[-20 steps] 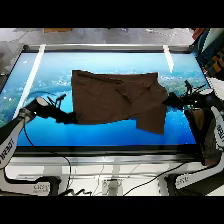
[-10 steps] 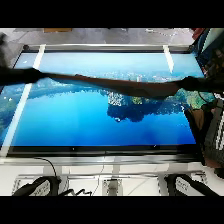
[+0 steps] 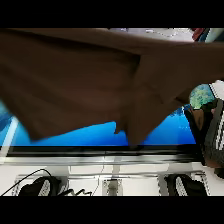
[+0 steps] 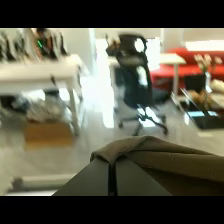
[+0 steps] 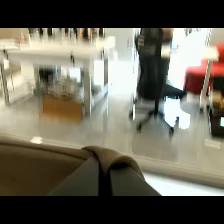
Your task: Fold the clothes and pants, and hang the long-sleeved shirts on hangers.
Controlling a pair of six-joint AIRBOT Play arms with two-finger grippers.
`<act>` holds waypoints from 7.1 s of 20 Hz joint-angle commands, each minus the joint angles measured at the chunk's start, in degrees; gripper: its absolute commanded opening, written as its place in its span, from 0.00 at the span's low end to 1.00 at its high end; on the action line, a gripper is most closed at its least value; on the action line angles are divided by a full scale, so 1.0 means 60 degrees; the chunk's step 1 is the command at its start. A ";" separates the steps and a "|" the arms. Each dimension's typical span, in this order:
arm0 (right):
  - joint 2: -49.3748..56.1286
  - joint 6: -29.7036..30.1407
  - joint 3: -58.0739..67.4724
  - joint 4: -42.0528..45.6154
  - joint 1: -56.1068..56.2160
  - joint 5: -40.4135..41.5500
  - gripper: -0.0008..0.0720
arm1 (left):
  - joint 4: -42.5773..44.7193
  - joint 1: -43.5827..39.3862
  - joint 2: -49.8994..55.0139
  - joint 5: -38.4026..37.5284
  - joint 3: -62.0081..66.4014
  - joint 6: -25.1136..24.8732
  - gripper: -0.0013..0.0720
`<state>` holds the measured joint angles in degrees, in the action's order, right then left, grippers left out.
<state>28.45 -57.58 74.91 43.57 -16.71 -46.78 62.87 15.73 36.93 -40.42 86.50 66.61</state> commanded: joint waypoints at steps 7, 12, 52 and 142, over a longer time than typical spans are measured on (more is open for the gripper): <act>0.2251 -0.0437 -0.0007 -0.0867 0.0015 0.0503 0.03 | -0.1009 -0.0062 0.2146 -0.0433 -0.0015 0.0007 0.04; 0.6156 -0.0565 -0.0007 -0.0907 0.0069 -0.1049 0.03 | -0.1133 -0.0834 0.5941 -0.2131 -0.0015 0.0000 0.04; 0.9555 -0.3282 0.0051 0.6025 0.0794 -0.3362 0.39 | -0.0193 -0.0809 0.9278 -0.5621 -0.0029 0.1082 0.96; 1.1380 -0.2397 -0.0018 -0.0215 0.0991 0.4051 0.03 | -0.6098 -0.2790 1.0615 0.3315 -0.1672 -0.0805 0.04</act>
<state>92.16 -71.59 71.05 41.56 -11.33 -24.47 26.35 -0.27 96.97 -21.74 73.91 61.25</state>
